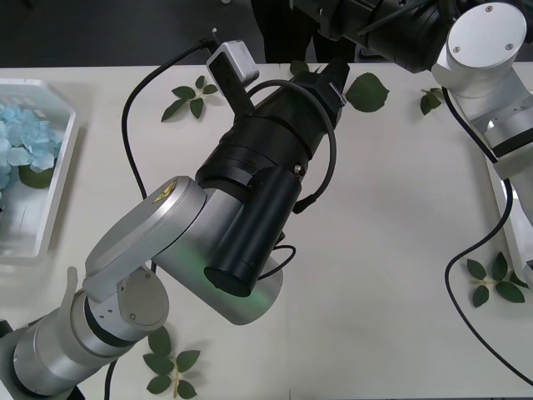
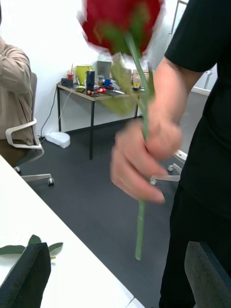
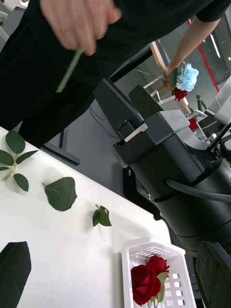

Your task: Place the red flowers into the right box and the blue flowers into the left box. If a person shows an open palm, hand one flower to the person first, then continue sorting.

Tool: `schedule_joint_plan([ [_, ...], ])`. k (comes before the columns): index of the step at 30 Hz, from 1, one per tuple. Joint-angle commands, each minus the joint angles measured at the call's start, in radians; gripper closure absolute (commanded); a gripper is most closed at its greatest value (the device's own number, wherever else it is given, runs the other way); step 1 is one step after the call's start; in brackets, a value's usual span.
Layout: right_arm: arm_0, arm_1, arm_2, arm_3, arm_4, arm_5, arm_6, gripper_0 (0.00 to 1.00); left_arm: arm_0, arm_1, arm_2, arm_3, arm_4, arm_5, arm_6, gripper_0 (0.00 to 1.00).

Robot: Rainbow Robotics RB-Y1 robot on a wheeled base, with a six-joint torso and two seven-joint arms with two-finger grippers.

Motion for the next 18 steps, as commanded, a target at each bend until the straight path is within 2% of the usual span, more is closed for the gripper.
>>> schedule_joint_plan([
  [1, -0.048, -0.008, -0.014, -0.010, -0.038, 0.036, 0.020, 0.19, -0.024, 0.020, -0.014, -0.013, -0.004, -0.014, -0.013, 0.00],
  [10, -0.010, -0.156, -0.015, -0.010, -0.161, 0.267, 0.020, 0.19, -0.024, 0.020, -0.014, -0.013, -0.004, -0.014, -0.013, 0.00],
  [18, 0.088, -0.345, -0.028, -0.010, -0.308, 0.501, 0.020, 0.19, -0.024, 0.020, -0.014, -0.013, -0.004, -0.014, -0.013, 0.00],
])
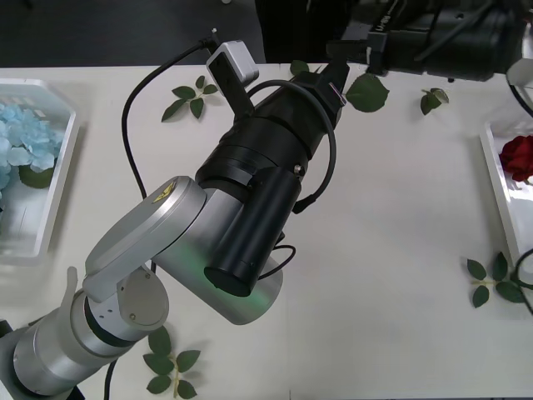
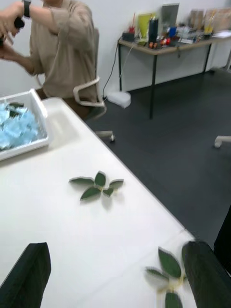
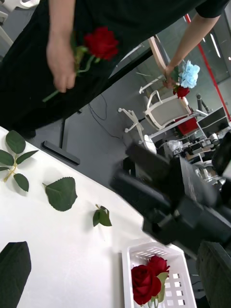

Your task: Place the red flowers into the right box and the blue flowers into the left box. If a person shows an open palm, hand one flower to the person first, then continue sorting.

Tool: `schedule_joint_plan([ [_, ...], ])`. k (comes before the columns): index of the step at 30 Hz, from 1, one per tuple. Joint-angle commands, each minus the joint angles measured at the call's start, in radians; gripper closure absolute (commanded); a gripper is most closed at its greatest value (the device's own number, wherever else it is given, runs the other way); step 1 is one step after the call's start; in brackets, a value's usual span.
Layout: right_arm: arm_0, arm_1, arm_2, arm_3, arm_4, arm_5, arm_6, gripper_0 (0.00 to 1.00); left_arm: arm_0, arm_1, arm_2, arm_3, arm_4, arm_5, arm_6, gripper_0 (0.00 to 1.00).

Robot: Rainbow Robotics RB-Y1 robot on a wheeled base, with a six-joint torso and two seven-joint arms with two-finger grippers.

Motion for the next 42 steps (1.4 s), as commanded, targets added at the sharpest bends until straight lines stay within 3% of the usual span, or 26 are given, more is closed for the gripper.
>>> schedule_joint_plan([
  [1, 0.072, -0.150, -0.031, -0.015, -0.088, 0.110, 0.020, 0.19, -0.024, 0.019, -0.014, -0.014, -0.004, -0.014, -0.013, 0.00],
  [9, 0.206, -0.302, -0.042, -0.014, -0.266, 0.266, 0.020, 0.19, -0.014, 0.021, -0.020, -0.006, 0.004, -0.012, -0.011, 0.00],
  [16, 0.288, -0.416, -0.045, -0.014, -0.404, 0.340, 0.020, 0.19, -0.014, 0.037, 0.057, -0.049, 0.217, 0.040, -0.112, 0.00],
  [26, 0.304, -0.519, -0.045, -0.021, -0.442, 0.372, 0.020, 0.19, 0.003, 0.082, 0.336, -0.165, 0.714, 0.327, -0.705, 0.00],
  [36, 0.330, -0.548, -0.045, -0.078, -0.494, 0.378, 0.020, 0.19, 0.158, 0.139, 0.733, -0.227, 1.193, 0.519, -1.525, 0.00],
  [42, 0.330, -0.545, -0.045, -0.097, -0.507, 0.412, 0.020, 0.19, 0.328, 0.223, 0.868, -0.213, 1.420, 0.394, -1.883, 0.00],
])
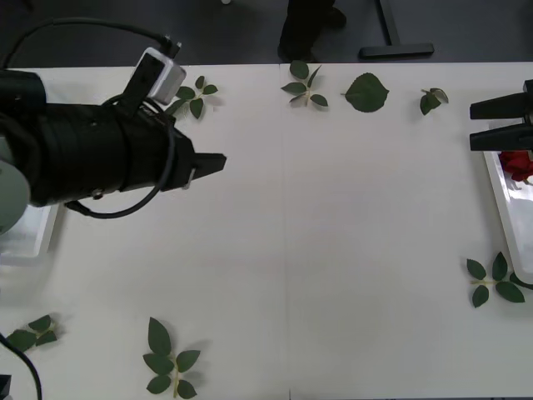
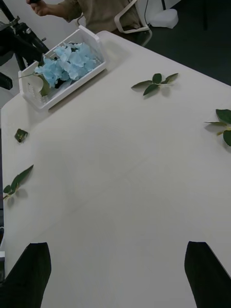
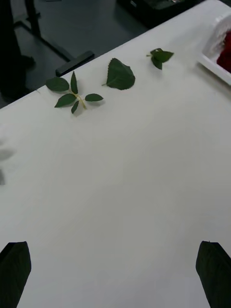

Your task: Place the red flowers into the right box and the blue flowers into the left box. If a person shows an open palm, hand one flower to the person first, then continue sorting.

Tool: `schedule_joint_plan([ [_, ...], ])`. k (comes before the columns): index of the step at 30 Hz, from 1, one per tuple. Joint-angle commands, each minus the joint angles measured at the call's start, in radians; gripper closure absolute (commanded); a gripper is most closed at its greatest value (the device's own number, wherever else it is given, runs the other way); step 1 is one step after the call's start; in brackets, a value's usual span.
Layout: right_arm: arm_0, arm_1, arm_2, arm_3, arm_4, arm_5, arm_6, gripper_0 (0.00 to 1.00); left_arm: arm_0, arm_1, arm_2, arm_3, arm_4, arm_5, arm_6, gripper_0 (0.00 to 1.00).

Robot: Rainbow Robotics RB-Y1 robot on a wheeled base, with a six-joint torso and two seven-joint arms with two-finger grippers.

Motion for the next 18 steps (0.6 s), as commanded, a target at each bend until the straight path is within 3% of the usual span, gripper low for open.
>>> schedule_joint_plan([
  [1, 0.008, -0.054, -0.031, -0.034, -0.027, 0.043, 0.020, 0.19, 0.150, 0.103, 0.079, -0.026, 0.143, -0.120, -0.055, 0.00],
  [4, 0.008, -0.054, -0.043, -0.033, -0.027, 0.088, 0.020, 0.19, 0.245, 0.133, 0.111, -0.001, 0.255, -0.212, -0.210, 0.00],
  [8, 0.008, -0.054, -0.046, -0.030, -0.003, 0.128, 0.020, 0.19, 0.358, 0.205, 0.124, 0.123, 0.550, -0.393, -0.520, 0.00],
  [13, 0.008, -0.054, -0.046, -0.030, 0.028, 0.143, 0.020, 0.19, 0.437, 0.338, 0.065, 0.261, 0.893, -0.565, -0.900, 0.00],
  [18, 0.008, -0.054, -0.046, -0.031, 0.036, 0.149, 0.020, 0.19, 0.446, 0.484, -0.004, 0.336, 1.173, -0.644, -0.929, 0.00],
])
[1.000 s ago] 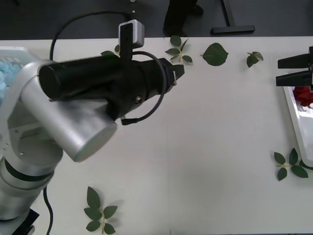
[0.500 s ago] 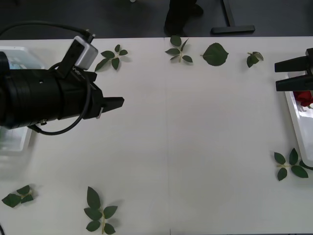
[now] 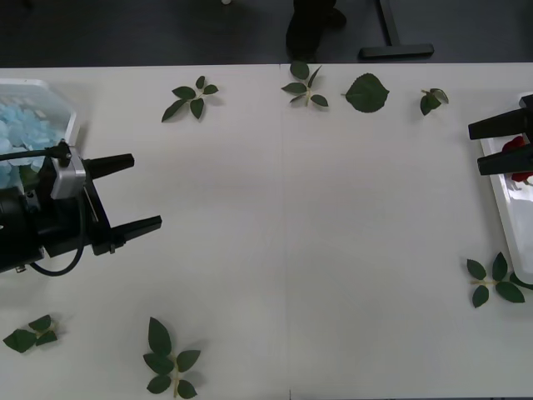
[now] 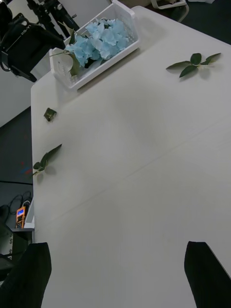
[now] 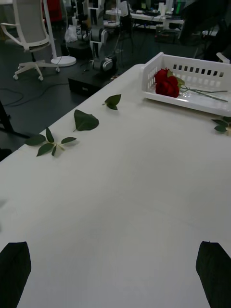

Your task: Place the red flowers into the right box and the blue flowers into the left box. If a person shows an open palm, hand one flower to the person first, then continue sorting.

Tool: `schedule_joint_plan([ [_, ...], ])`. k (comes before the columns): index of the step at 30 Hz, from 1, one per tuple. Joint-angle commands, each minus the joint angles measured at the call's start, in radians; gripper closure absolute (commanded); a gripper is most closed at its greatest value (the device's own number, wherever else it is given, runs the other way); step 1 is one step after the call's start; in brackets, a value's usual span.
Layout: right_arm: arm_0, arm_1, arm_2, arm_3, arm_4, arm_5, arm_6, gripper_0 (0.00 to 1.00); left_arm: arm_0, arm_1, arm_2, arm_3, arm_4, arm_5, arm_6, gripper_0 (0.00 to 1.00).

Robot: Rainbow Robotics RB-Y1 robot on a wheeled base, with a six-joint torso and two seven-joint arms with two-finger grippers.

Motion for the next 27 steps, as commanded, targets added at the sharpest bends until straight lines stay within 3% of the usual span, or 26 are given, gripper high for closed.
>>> schedule_joint_plan([
  [1, 0.007, -0.053, -0.028, -0.024, 0.024, 0.013, 0.020, 0.19, 0.017, 0.194, -0.078, 0.048, 0.241, -0.069, 0.182, 0.00],
  [9, 0.007, -0.053, -0.030, -0.024, 0.028, 0.013, 0.020, 0.19, 0.003, 0.412, -0.126, 0.051, 0.573, -0.126, 0.182, 0.00],
  [11, 0.007, -0.053, -0.030, -0.024, 0.028, 0.013, 0.020, 0.19, 0.005, 0.421, -0.126, 0.052, 0.603, -0.126, 0.182, 0.00],
  [16, 0.007, -0.053, -0.030, -0.024, 0.028, 0.013, 0.020, 0.04, 0.002, 0.446, -0.126, 0.060, 0.641, -0.124, 0.182, 0.00],
  [22, 0.007, -0.053, -0.030, -0.024, 0.028, 0.013, 0.020, 0.02, -0.002, 0.455, -0.126, 0.081, 0.641, -0.115, 0.182, 0.00],
  [27, 0.007, -0.053, -0.030, -0.024, 0.028, 0.013, 0.020, 0.02, -0.023, 0.443, -0.126, 0.140, 0.649, -0.031, 0.182, 0.00],
])
